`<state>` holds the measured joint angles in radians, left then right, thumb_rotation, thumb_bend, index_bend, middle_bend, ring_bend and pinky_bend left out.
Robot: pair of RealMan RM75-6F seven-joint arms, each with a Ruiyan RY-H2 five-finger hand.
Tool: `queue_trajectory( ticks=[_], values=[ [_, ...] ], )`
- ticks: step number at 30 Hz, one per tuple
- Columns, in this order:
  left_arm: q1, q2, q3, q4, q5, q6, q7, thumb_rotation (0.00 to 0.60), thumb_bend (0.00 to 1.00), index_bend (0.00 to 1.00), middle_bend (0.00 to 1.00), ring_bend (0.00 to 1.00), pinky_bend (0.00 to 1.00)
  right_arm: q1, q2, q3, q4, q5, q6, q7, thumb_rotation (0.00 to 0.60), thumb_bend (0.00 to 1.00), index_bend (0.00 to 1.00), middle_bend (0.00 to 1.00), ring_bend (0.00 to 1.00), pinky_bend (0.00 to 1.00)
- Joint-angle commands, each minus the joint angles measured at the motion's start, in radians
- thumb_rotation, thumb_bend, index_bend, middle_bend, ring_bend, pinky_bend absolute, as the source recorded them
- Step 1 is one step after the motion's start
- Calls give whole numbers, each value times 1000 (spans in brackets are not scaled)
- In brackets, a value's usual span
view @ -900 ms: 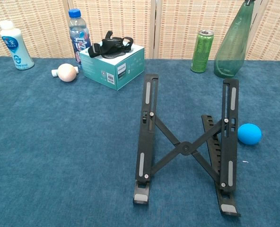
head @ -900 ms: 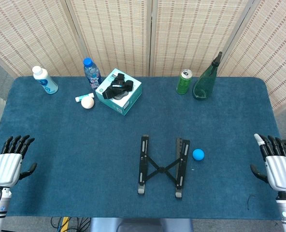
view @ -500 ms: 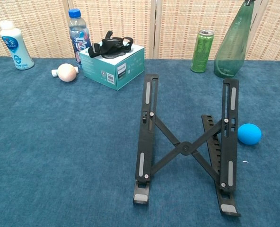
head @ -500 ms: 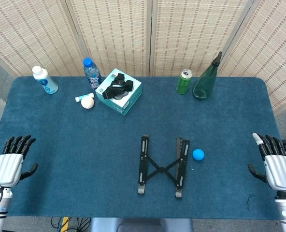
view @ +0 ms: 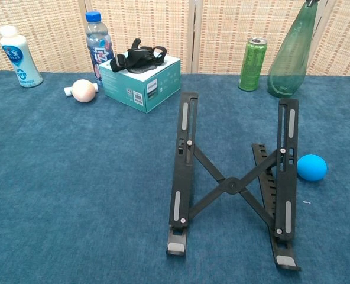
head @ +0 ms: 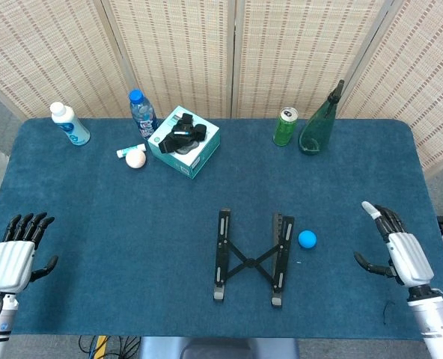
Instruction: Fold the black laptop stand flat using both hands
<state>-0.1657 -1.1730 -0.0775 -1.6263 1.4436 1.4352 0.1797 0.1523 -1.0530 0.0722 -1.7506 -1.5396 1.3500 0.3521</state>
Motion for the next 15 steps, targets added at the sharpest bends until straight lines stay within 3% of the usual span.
queue_trajectory(
  ticks=[1,5,15],
  values=[
    [3,11,1,-13,-3,0,-9,600,235,140,107,64,12,68,2,7,-19,-20,-86,238,600,155,0,171,0,57],
    [7,18,4,-20,1,7,-11,600,236,140,107,64,12,128,-3,11,-10,-15,-174,439,600,98,0,174,0,57],
    [4,17,8,-24,-1,-5,-11,600,236,140,107,64,12,244,-44,29,25,-2,-313,878,600,65,19,202,32,57]
  ],
)
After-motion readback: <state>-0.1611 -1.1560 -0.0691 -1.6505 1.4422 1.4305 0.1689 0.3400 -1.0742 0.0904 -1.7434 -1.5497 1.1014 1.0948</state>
